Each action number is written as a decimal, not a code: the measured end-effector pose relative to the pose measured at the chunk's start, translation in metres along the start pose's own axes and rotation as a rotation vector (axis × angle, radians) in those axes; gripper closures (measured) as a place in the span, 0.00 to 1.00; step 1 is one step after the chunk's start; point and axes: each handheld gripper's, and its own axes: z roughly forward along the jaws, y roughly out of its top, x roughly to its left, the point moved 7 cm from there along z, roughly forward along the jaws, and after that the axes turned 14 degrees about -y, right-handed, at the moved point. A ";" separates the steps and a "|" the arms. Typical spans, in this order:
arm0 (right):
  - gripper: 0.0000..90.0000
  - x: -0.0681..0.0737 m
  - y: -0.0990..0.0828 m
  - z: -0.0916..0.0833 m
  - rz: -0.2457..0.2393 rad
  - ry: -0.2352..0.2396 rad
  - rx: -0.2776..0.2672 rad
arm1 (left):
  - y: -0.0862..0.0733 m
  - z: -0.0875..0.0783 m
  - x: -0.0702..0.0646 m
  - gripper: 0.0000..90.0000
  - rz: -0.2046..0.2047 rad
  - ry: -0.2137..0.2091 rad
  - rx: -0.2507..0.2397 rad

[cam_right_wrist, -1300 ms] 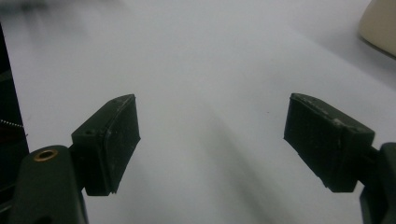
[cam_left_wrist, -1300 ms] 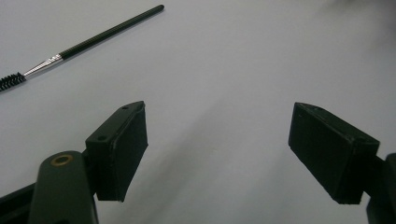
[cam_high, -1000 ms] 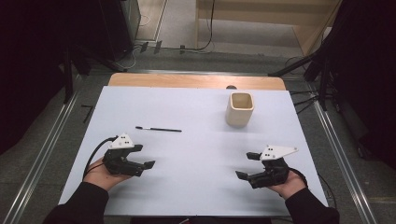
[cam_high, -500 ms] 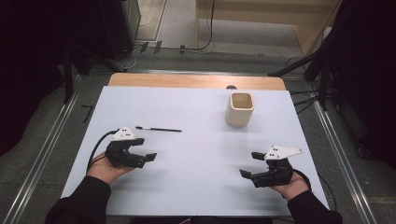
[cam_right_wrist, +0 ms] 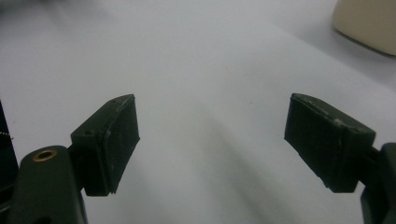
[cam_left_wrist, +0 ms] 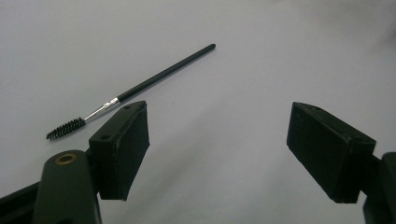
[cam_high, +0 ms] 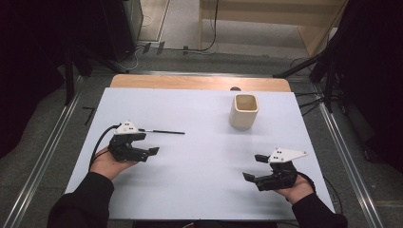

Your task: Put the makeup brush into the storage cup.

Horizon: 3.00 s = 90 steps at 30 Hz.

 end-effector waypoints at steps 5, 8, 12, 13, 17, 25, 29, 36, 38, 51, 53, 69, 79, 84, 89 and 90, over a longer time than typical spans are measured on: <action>0.21 0.001 0.000 0.001 -0.004 0.002 0.001 | 0.006 0.006 0.008 0.24 0.011 0.016 0.035; 0.21 0.001 0.000 0.000 -0.005 0.002 0.005 | 0.009 0.008 0.011 0.24 0.006 0.014 0.031; 0.21 0.000 0.000 0.001 -0.006 0.003 0.002 | 0.014 0.013 0.018 0.24 0.011 0.011 0.047; 0.21 0.001 0.000 0.001 -0.007 0.007 0.004 | 0.017 0.014 0.020 0.24 0.008 -0.002 0.042; 0.21 0.004 -0.001 0.002 -0.011 0.025 0.015 | 0.021 0.018 0.024 0.26 0.014 -0.032 0.070; 0.21 0.008 0.000 0.003 -0.022 0.051 0.009 | 0.033 0.018 0.030 0.26 0.106 -0.091 0.107; 0.21 0.008 0.001 0.003 -0.028 0.059 0.007 | 0.038 0.018 0.033 0.26 0.133 -0.118 0.110; 0.21 0.011 0.000 0.004 -0.033 0.076 0.022 | 0.050 0.019 0.041 0.26 0.228 -0.193 0.164; 0.21 0.012 0.000 0.004 -0.038 0.083 0.020 | 0.052 0.020 0.045 0.26 0.244 -0.205 0.177; 0.21 0.014 0.002 0.003 -0.040 0.113 0.011 | 0.057 0.027 0.053 0.27 0.332 -0.309 0.240; 0.21 0.014 0.002 0.003 -0.034 0.112 0.011 | 0.059 0.031 0.054 0.27 0.340 -0.318 0.264; 0.20 0.017 -0.002 0.005 -0.064 0.113 0.042 | 0.070 0.024 0.056 0.30 0.446 -0.226 0.483; 0.20 0.021 -0.003 0.007 -0.079 0.120 0.054 | 0.074 0.034 0.055 0.31 0.522 -0.225 0.659; 0.20 0.022 -0.003 0.008 -0.091 0.124 0.055 | 0.076 0.038 0.054 0.32 0.536 -0.229 0.703; 0.20 0.023 -0.004 0.008 -0.092 0.125 0.062 | 0.078 0.044 0.055 0.32 0.552 -0.240 0.746; 0.20 0.022 -0.004 0.008 -0.091 0.123 0.065 | 0.077 0.047 0.055 0.32 0.548 -0.241 0.757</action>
